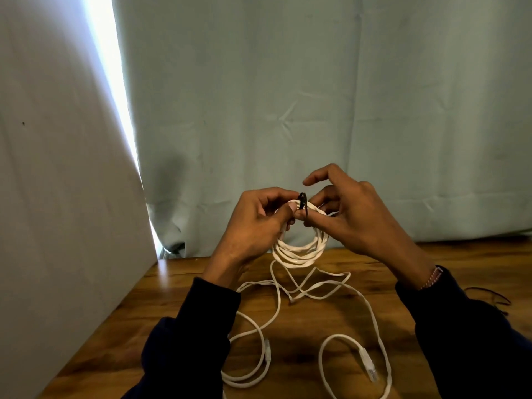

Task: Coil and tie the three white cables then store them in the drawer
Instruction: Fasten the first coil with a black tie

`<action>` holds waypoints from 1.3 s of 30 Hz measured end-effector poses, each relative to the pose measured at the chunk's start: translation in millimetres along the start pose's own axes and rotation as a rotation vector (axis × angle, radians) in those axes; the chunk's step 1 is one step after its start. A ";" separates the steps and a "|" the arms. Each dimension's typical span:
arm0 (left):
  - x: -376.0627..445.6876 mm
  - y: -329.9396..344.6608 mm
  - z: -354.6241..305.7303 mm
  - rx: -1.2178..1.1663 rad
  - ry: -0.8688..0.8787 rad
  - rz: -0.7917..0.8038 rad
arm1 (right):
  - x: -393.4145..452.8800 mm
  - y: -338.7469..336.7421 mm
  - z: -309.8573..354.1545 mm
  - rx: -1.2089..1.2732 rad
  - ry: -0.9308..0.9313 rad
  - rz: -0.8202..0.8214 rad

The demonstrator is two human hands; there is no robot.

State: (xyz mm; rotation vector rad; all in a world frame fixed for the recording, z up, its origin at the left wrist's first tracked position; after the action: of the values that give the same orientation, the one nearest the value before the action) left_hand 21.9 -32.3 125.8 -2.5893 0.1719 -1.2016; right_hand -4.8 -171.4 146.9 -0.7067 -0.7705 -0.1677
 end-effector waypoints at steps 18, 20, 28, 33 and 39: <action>-1.5 9.0 5.3 0.092 -0.029 0.016 | -5.8 -14.5 9.2 -0.139 -0.162 -0.342; -1.4 10.2 5.4 0.112 -0.032 0.019 | -6.2 -14.7 10.0 -0.150 -0.175 -0.353; -0.7 2.2 3.0 0.212 -0.010 -0.040 | -9.9 -13.4 18.9 -0.174 -0.226 -0.317; 0.1 -11.3 -2.8 0.290 0.056 -0.134 | -14.5 -2.7 30.8 -0.295 -0.312 -0.239; -1.2 -15.1 -4.0 0.264 0.080 -0.215 | -12.2 3.5 24.0 -0.291 -0.304 -0.228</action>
State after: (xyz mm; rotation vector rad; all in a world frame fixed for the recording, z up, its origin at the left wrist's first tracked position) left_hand 17.9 -18.4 132.0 -2.3759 -0.2401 -1.3027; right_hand -26.1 -154.7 148.8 -0.9316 -1.1327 -0.3916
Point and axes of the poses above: each hand's wrist, its own x-axis towards the middle knuckle, its own y-axis out of the palm, z = x × y, the point moved 10 cm from there along x, towards the middle knuckle, and after that the axes turned 12 degrees about y, right-handed, at the moved point
